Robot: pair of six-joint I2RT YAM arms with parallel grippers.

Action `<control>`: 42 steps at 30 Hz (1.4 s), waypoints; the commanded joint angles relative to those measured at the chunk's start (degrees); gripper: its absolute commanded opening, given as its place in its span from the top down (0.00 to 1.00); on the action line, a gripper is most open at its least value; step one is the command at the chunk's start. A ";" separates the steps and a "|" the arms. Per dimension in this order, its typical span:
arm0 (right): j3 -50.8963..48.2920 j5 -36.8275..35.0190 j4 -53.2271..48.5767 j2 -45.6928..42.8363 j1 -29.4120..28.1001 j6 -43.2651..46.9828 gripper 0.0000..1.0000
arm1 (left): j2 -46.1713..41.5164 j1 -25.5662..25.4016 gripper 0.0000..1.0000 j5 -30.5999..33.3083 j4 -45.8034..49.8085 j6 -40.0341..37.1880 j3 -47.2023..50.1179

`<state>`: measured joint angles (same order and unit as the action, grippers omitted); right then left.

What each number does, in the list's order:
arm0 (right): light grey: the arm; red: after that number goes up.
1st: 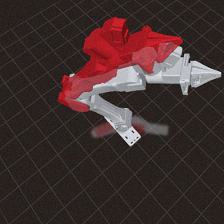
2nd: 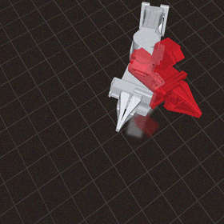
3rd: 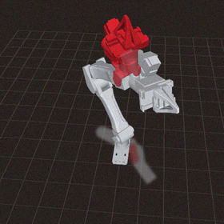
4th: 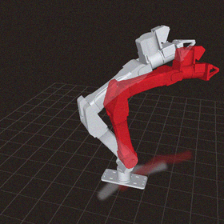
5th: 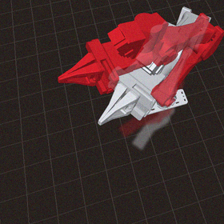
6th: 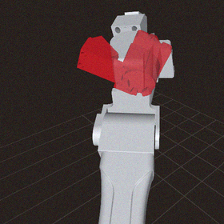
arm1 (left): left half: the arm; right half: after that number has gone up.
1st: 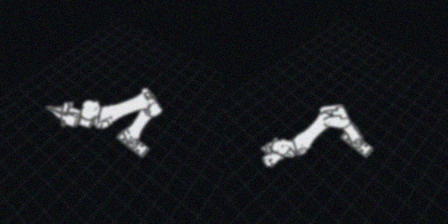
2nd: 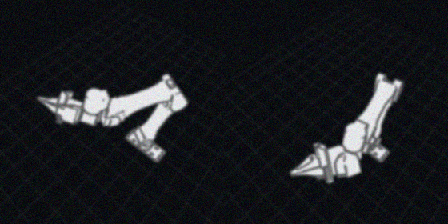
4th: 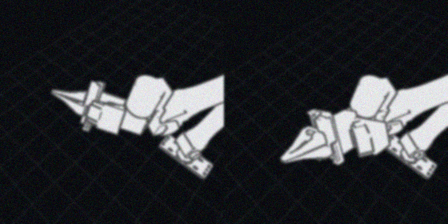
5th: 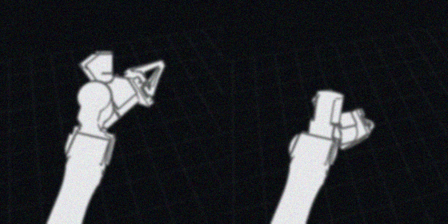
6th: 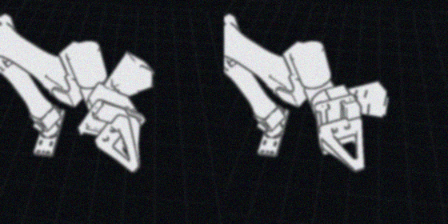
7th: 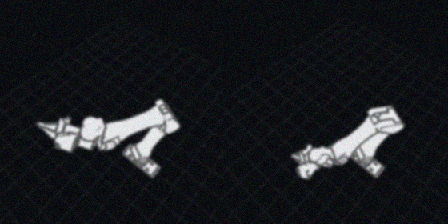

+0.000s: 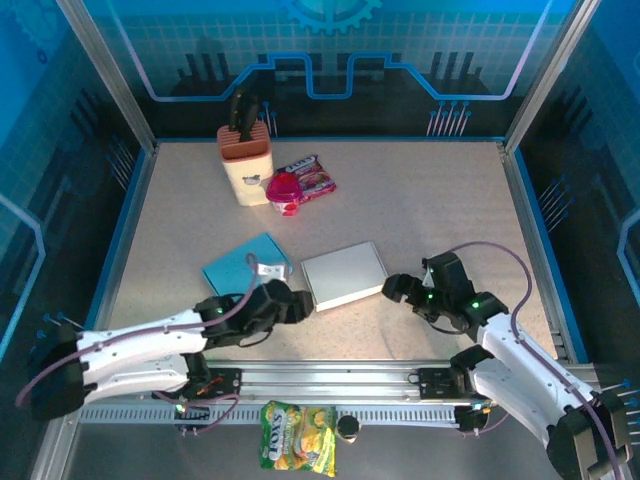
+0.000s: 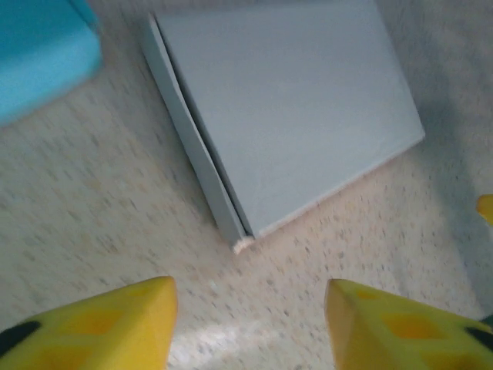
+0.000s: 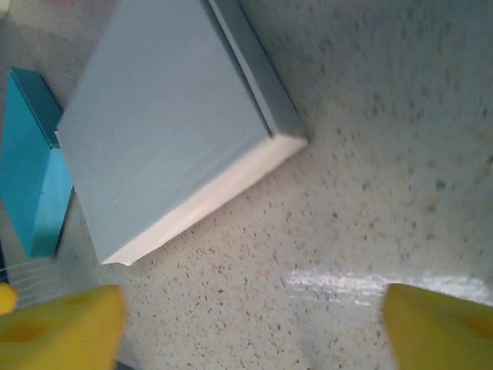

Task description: Fold the paper box

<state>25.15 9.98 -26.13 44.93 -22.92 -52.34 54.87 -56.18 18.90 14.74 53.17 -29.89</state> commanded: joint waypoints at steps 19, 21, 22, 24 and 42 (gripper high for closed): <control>-4.87 -44.32 34.17 -0.98 6.76 43.22 0.00 | -7.95 38.11 0.01 15.33 10.83 -22.58 -6.94; -8.30 -43.66 44.79 2.80 7.17 46.14 0.00 | -6.31 41.62 0.01 14.26 6.60 -26.93 -4.44; -10.04 -42.79 50.08 5.28 7.58 46.90 0.00 | -5.34 43.09 0.01 14.31 3.99 -29.51 -3.05; -11.63 -41.44 56.76 10.65 8.42 46.91 0.00 | -3.78 44.93 0.01 13.95 -2.76 -35.87 -0.08; -17.33 -25.52 107.31 43.82 16.39 52.45 0.00 | 15.85 58.70 0.01 -6.55 -51.05 -50.31 11.33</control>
<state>11.14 -20.71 63.83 84.33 -8.62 -0.38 69.19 1.52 16.71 -22.11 5.69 -20.12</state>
